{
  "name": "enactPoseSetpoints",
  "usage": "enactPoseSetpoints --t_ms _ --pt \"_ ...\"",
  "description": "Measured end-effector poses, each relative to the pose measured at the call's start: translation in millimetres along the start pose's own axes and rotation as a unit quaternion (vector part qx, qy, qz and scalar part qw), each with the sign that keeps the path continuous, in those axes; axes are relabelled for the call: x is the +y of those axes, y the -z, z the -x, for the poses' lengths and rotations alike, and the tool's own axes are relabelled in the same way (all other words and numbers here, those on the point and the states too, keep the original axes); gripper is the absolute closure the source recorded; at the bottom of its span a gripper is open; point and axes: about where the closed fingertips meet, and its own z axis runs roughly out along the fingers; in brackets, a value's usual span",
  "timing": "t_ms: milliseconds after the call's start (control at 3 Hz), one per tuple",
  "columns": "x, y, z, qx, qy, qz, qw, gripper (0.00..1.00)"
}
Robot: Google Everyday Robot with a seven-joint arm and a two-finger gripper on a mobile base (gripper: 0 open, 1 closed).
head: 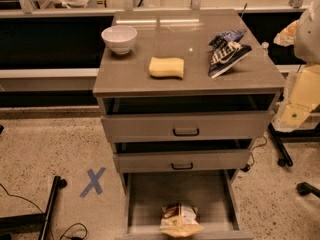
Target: Pick brown chip bag from bottom drawer and place on counter
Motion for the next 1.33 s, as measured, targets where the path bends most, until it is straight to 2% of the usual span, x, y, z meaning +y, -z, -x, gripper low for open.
enactPoseSetpoints --t_ms 333,667,1000,1333 --pt "0 0 0 0.0 0.0 0.0 1.0 0.0" --pt "-5 -20 -9 0.001 -0.021 0.029 0.9993 0.0" --pt "2 -84 -35 -0.013 -0.085 0.085 0.9927 0.0" --pt "33 -169 -71 -0.023 -0.134 0.123 0.9831 0.0"
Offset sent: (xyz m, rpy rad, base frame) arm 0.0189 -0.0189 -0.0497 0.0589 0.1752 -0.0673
